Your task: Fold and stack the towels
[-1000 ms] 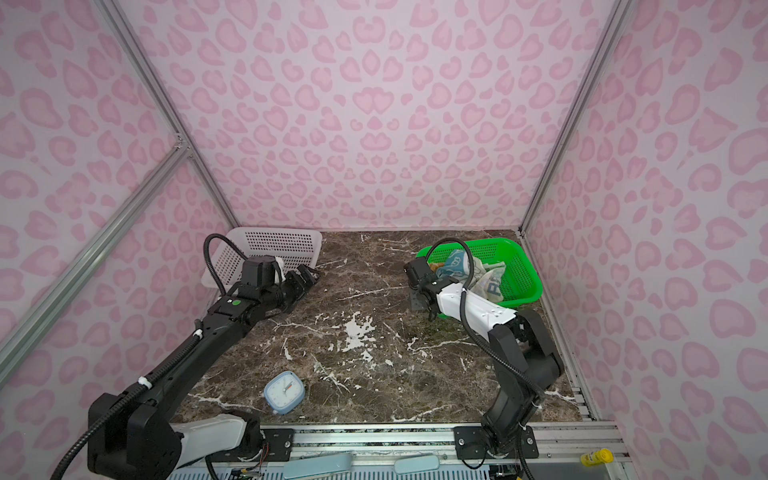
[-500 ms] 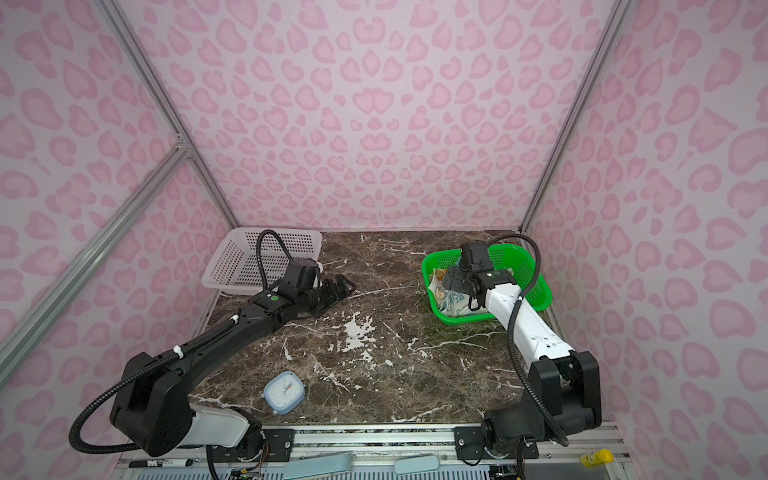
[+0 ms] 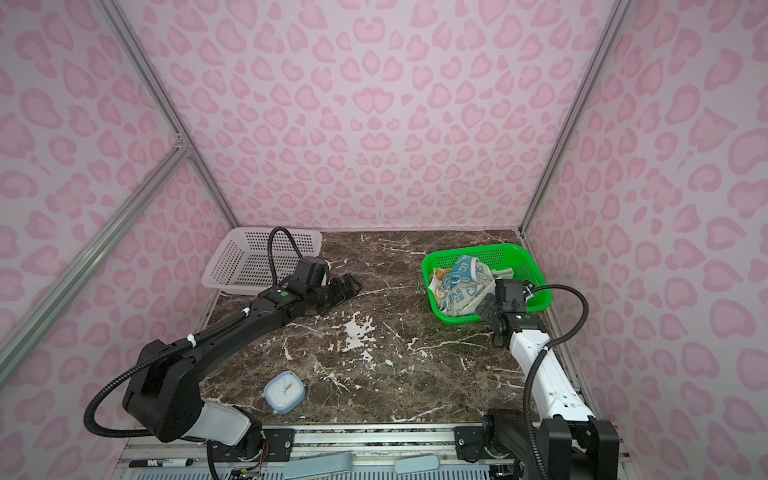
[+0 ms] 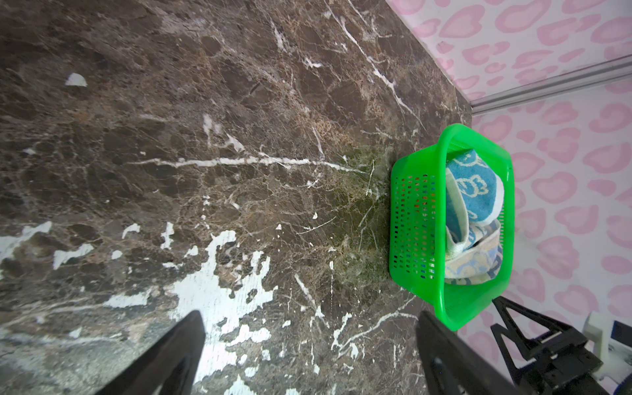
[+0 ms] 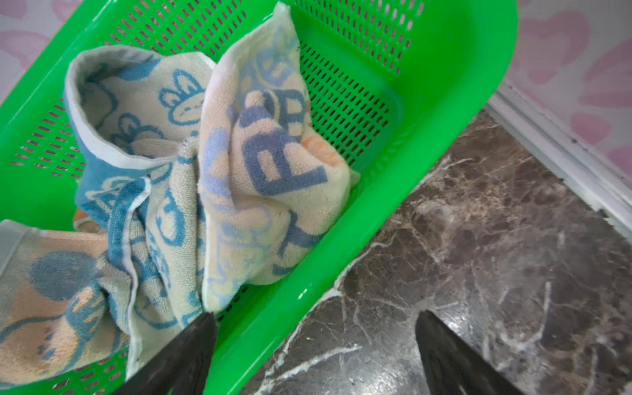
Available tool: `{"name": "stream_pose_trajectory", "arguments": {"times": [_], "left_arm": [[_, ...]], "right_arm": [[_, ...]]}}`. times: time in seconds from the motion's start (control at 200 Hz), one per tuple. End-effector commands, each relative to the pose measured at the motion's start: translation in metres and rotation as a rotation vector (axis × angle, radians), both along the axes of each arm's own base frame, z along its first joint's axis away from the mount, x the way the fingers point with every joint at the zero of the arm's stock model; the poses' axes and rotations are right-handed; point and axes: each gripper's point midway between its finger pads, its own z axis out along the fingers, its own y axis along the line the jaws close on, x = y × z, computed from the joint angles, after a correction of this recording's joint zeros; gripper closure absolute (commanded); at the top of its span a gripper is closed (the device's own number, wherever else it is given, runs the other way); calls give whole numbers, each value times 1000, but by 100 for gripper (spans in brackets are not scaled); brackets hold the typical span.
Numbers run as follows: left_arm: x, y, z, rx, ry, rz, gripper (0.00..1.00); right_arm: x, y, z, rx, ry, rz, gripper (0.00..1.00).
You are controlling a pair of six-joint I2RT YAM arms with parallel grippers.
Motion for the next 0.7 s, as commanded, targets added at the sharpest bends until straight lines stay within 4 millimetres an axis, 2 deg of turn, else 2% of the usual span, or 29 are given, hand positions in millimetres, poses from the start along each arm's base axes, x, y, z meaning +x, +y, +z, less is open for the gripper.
{"name": "stream_pose_trajectory", "arguments": {"times": [0.0,0.05,0.19,0.29,0.345,0.405,0.48,0.545,0.605,0.645,0.695], "left_arm": [[4,-8,6,-22,-28,-22,3],[3,-8,4,-20,-24,-24,3],[-1,-5,2,-10,-16,-25,3],[-3,-2,1,5,-18,-22,3],[-4,-1,0,7,-16,-21,3],[-3,-2,-3,7,-9,-18,3],[-3,-3,-5,1,0,-18,3],[-3,-4,-7,-3,7,-14,3],[-3,-4,-7,-7,8,-11,3],[-3,-4,-8,-8,9,-9,3],[-4,-4,-8,-6,10,-11,3]], "right_arm": [[16,5,-1,43,-32,12,15],[23,9,-2,59,-23,38,18],[39,22,-11,93,40,135,35],[46,25,-20,91,73,181,55],[50,26,-24,73,89,213,62],[54,24,-29,51,122,235,77],[59,20,-34,26,163,246,89],[64,18,-36,2,182,253,94],[67,15,-36,-63,210,259,94],[70,10,-36,-109,234,255,92],[73,3,-36,-145,267,239,85]]}}
